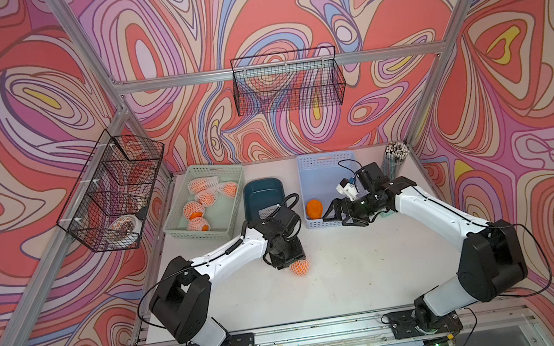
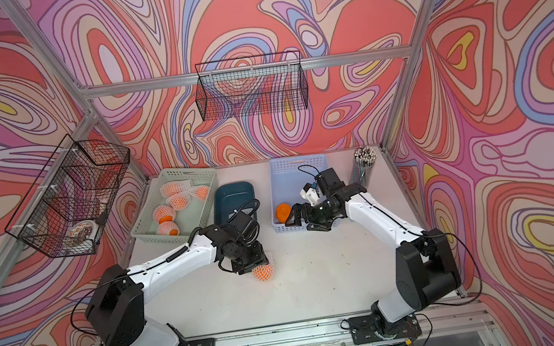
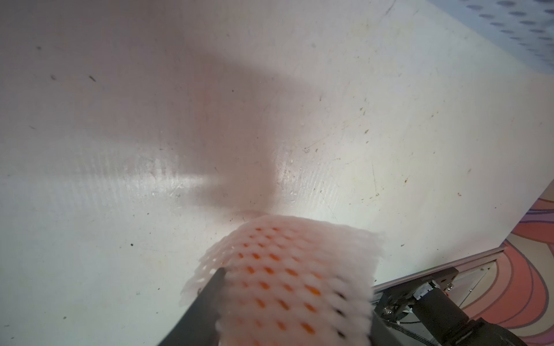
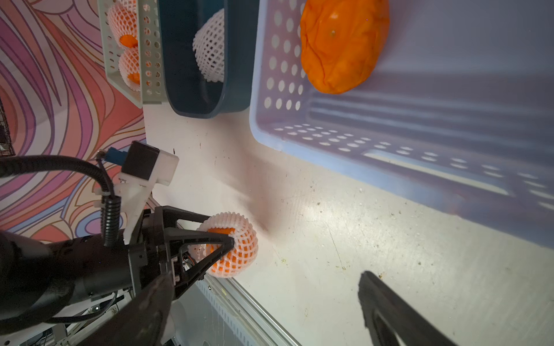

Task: Remove foam nets from oranges
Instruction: Place the orange at the center of the board.

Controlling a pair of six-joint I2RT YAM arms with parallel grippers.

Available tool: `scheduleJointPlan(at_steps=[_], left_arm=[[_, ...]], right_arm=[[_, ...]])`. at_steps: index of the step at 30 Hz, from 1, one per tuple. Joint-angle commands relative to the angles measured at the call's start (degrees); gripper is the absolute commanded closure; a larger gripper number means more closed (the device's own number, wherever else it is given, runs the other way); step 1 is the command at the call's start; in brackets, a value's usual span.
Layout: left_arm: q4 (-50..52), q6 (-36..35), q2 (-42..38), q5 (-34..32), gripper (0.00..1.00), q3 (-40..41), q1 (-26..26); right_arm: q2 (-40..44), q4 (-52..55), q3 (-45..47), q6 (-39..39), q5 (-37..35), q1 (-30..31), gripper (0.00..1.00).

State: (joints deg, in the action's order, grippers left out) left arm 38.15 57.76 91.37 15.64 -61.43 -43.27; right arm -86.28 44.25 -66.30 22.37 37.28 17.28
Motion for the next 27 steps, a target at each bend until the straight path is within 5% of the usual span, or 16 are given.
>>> scheduleJointPlan(at_steps=[1, 11, 18, 27], left_arm=[[-2.16, 2.26, 1.75, 0.68, 0.43, 1.18, -0.5], [-2.81, 2.61, 2.23, 0.97, 0.4, 2.71, -0.87], [-2.61, 3.02, -0.22, 0.3, 0.22, 3.67, -1.02], [-0.38, 4.59, -8.71, -1.96, 0.16, 4.33, -1.01]], right_arm=[[1.41, -0.65, 1.27, 0.65, 1.14, -0.05, 0.02], [1.56, -1.95, 3.53, 2.58, 2.29, 1.78, 0.02], [1.6, -4.7, 5.45, 5.53, 2.75, 5.65, 0.02], [2.36, -4.15, 6.66, 6.33, 2.52, 8.86, 0.02]])
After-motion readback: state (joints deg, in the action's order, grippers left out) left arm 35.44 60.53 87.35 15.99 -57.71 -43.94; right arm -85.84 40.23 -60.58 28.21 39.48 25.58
